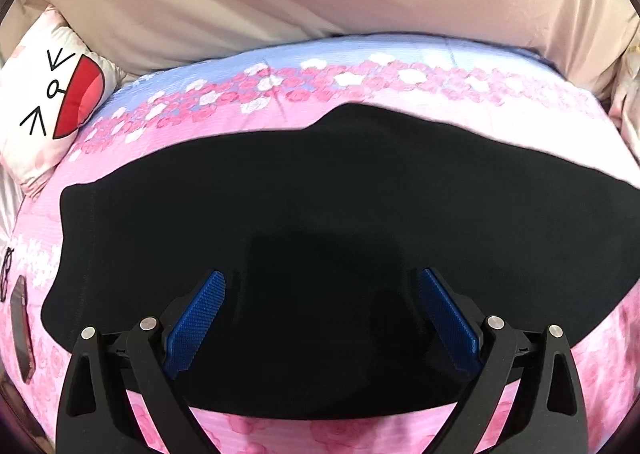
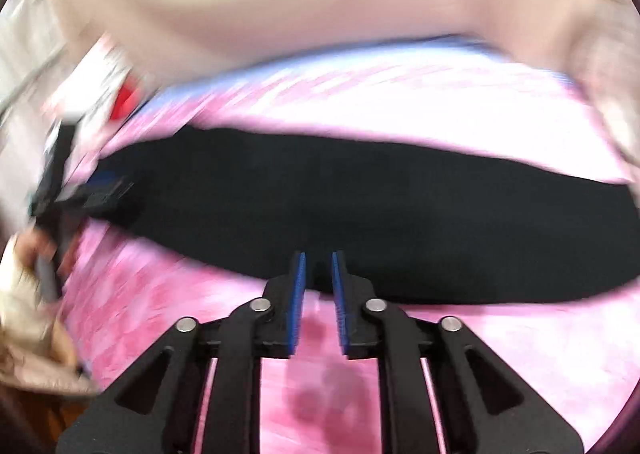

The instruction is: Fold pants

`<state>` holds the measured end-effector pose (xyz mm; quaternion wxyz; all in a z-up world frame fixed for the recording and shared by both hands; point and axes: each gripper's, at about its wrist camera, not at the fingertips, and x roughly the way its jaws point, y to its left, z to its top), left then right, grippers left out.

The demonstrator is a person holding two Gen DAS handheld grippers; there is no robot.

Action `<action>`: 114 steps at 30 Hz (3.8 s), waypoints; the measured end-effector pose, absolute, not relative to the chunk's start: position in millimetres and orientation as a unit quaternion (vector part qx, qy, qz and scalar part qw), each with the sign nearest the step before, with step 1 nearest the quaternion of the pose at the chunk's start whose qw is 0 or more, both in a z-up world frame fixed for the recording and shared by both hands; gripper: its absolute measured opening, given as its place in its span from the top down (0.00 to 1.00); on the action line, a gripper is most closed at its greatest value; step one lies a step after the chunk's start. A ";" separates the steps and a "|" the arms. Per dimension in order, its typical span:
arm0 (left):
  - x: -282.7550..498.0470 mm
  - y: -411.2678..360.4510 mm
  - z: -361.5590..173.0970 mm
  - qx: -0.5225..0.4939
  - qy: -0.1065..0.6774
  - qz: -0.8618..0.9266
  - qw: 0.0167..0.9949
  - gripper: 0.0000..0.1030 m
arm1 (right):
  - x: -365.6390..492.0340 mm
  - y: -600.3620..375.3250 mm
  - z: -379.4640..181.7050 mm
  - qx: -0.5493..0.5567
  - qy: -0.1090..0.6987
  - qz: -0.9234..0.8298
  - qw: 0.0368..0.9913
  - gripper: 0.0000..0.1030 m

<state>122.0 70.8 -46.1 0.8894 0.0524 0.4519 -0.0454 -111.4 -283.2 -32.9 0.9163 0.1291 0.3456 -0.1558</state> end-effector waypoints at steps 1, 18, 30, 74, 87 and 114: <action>122.1 67.7 -42.3 0.050 0.448 -0.048 0.891 0.06 | -132.5 -303.2 -25.4 0.138 0.329 -0.200 0.913 0.33; 89.1 -47.5 0.9 0.078 0.374 -0.080 0.921 0.06 | -228.5 -504.8 -59.5 0.283 0.286 -0.353 0.844 0.24; 86.2 -65.1 -9.8 0.107 0.388 -0.069 0.913 0.06 | -217.2 -506.7 -46.1 0.326 0.241 -0.289 0.867 0.82; 62.8 251.9 -53.5 -0.061 0.404 0.083 0.909 0.06 | 108.0 -65.0 -35.4 0.020 0.380 0.041 0.924 0.25; 67.7 216.9 -22.9 -0.061 0.380 0.017 0.923 0.06 | 19.4 -164.4 -17.9 0.048 0.353 -0.184 0.916 0.37; 121.2 101.8 -57.9 0.001 0.424 -0.025 0.905 0.05 | -98.6 -255.8 -31.1 0.107 0.330 -0.267 0.899 0.51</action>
